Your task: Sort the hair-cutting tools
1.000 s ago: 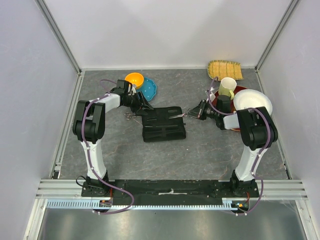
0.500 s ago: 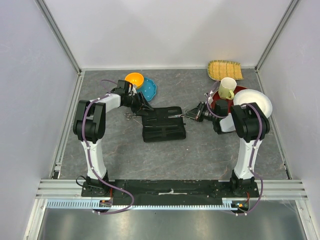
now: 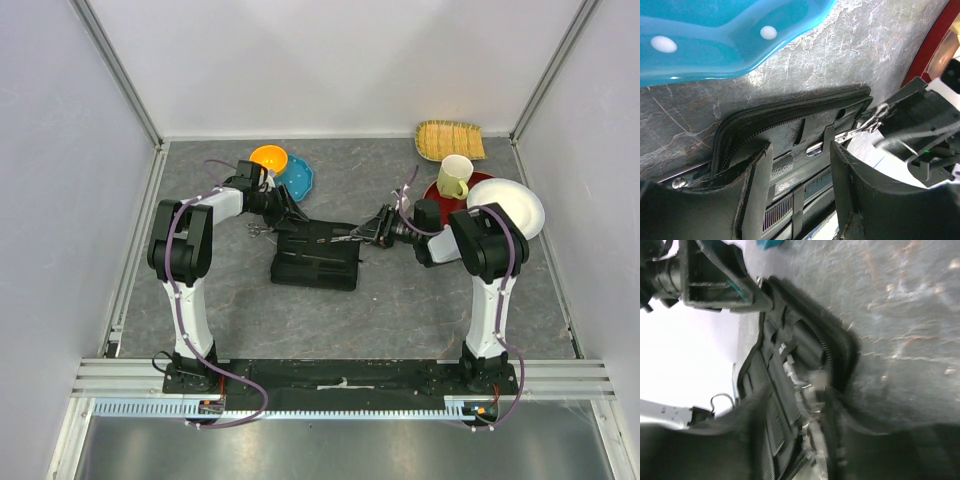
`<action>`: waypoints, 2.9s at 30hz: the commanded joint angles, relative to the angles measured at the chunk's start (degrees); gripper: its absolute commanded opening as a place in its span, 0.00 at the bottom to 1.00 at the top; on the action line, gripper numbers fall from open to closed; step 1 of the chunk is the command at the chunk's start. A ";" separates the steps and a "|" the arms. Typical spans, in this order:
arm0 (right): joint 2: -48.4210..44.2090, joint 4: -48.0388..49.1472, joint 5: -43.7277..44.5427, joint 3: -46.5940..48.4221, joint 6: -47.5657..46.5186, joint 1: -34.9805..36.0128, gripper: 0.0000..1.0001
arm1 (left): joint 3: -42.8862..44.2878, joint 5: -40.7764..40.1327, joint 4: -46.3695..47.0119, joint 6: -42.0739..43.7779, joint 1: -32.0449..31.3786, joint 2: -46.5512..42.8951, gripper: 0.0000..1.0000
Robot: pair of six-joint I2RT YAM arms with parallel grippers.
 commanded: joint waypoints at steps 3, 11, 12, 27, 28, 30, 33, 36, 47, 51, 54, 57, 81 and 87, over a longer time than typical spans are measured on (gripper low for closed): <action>-8.78 -28.49 7.89 5.04 -17.19 1.18 0.75 | -0.44 -3.33 -0.23 0.47 -0.60 1.36 0.56; -17.58 -57.87 23.10 8.64 -28.97 1.09 0.77 | 0.26 -4.39 -1.63 2.05 -0.51 -2.33 0.57; -17.76 -59.19 24.07 8.73 -29.59 1.09 0.74 | 1.05 -4.57 -2.16 2.75 -0.51 -3.03 0.57; -17.50 -56.21 27.59 9.52 -25.11 3.73 0.43 | 0.18 -17.58 -11.13 11.45 -0.60 -9.27 0.59; -17.32 -56.21 27.60 9.87 -24.85 4.08 0.41 | -0.35 -17.14 -10.70 11.37 -0.60 -9.10 0.59; -16.71 -56.21 27.77 10.23 -24.67 4.34 0.39 | -1.66 -16.70 -10.43 11.19 -0.51 -9.10 0.60; -16.18 -56.21 28.30 10.84 -24.06 4.61 0.36 | -3.42 -18.09 -10.34 10.40 -0.60 -9.45 0.62; -15.65 -56.48 28.39 11.54 -23.27 4.96 0.32 | -5.26 -20.21 -9.38 9.52 -0.60 -10.24 0.62; -16.62 -55.86 27.68 11.11 -18.00 6.45 0.13 | -7.47 -18.01 -8.06 6.01 -1.92 -10.77 0.62; -16.97 -55.95 27.60 11.19 -15.71 7.51 0.11 | -7.65 -17.05 -7.71 5.13 -2.18 -10.68 0.62; -17.94 -56.39 27.60 10.93 -13.52 8.30 0.11 | -7.74 -16.61 -7.44 4.60 -2.53 -10.68 0.62; -18.82 -56.56 27.51 10.67 -11.41 9.26 0.11 | -8.00 -16.52 -7.00 4.25 -2.88 -10.68 0.62; -14.95 -61.90 30.31 18.65 -7.08 15.77 0.39 | -9.41 -15.29 -4.72 2.58 -4.99 -10.86 0.62; -16.70 -66.48 33.04 19.63 -9.81 16.21 0.55 | -9.58 -15.47 -4.72 2.58 -5.17 -10.59 0.62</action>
